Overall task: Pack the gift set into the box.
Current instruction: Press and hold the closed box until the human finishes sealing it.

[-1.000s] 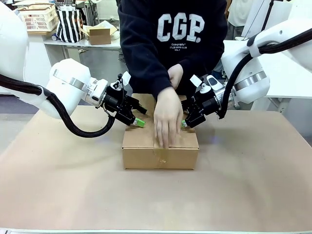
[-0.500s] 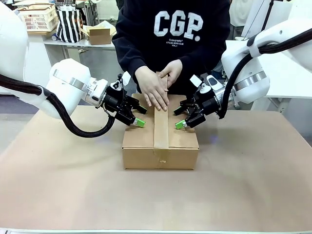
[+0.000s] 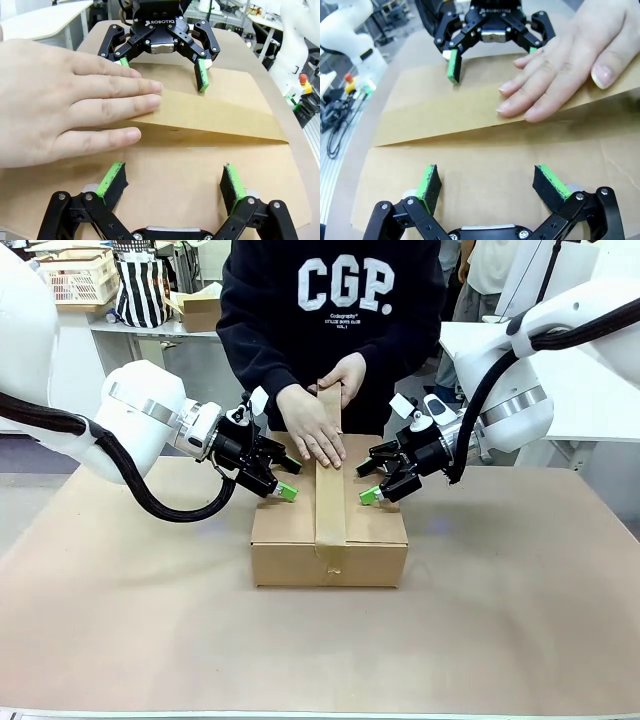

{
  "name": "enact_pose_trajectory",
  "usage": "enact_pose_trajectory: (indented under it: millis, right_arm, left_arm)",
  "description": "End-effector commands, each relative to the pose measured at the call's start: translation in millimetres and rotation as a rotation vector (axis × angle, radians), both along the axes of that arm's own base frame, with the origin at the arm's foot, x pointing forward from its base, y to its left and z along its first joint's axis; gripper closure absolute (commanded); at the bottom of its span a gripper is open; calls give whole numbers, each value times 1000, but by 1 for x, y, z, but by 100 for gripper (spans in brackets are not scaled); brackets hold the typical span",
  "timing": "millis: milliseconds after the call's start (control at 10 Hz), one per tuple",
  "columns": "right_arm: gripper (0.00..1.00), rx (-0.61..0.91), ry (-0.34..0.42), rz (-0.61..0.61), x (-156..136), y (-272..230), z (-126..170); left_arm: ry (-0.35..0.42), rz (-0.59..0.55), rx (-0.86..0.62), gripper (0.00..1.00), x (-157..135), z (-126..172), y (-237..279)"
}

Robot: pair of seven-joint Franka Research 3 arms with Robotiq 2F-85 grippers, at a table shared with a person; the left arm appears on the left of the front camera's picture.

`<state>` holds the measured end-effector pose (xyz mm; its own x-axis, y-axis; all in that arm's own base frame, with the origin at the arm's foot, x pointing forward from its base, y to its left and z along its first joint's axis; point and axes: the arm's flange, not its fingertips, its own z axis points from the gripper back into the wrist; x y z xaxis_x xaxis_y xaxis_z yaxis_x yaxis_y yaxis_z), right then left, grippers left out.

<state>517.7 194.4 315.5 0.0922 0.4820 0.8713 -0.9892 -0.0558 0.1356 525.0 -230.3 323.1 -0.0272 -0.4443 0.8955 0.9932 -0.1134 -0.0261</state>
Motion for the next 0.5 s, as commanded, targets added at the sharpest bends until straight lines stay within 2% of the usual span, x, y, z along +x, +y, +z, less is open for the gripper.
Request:
enact_pose_trajectory:
  millis: [0,400]
  right_arm:
    - [0,-8,1,-7,-1,-2,-4]
    - [0,-8,1,-7,-1,-2,-4]
  left_arm:
    - [-10,-6,0,0,-1,-4,0]
    - [-10,-6,0,0,-1,-4,0]
